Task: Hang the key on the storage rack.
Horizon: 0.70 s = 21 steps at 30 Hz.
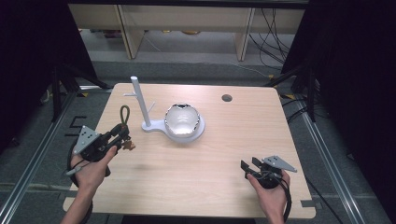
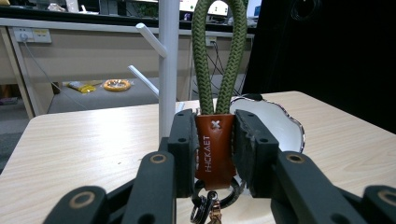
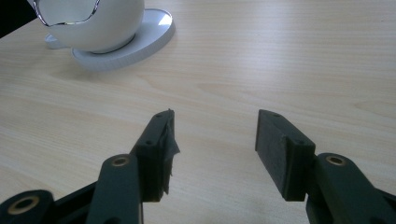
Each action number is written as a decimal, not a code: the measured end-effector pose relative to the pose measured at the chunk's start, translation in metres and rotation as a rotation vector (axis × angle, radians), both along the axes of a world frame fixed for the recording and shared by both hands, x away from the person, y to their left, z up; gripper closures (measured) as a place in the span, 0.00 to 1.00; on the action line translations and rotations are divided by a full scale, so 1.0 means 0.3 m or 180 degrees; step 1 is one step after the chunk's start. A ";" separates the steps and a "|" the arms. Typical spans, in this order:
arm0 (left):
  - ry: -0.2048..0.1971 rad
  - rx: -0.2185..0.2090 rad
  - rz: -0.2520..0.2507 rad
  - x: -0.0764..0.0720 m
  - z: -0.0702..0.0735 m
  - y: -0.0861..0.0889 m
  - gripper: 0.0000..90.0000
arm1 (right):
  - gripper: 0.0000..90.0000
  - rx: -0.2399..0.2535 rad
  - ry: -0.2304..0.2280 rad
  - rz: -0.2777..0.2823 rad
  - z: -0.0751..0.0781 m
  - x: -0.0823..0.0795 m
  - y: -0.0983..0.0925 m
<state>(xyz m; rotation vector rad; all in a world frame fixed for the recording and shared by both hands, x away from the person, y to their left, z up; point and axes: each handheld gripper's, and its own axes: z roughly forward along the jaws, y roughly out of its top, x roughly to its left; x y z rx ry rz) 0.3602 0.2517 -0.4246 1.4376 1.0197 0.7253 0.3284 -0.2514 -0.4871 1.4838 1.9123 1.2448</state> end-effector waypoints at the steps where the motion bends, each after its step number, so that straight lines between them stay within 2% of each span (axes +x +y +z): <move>1: 0.0005 -0.0007 0.0007 0.002 0.000 0.000 0.77 | 0.54 -0.0002 0.0000 -0.0007 0.000 0.000 0.000; 2: -0.0029 -0.0036 -0.0008 0.007 -0.002 -0.001 0.77 | 0.54 -0.0002 0.0000 -0.0007 0.000 0.000 0.000; 3: 0.0006 -0.0008 0.0012 0.006 0.000 0.000 0.77 | 0.54 -0.0003 0.0000 -0.0007 0.000 0.000 0.000; 21: 0.0026 0.0005 0.0063 0.044 0.003 0.015 0.77 | 0.53 0.0019 -0.0037 -0.0019 -0.001 0.000 0.003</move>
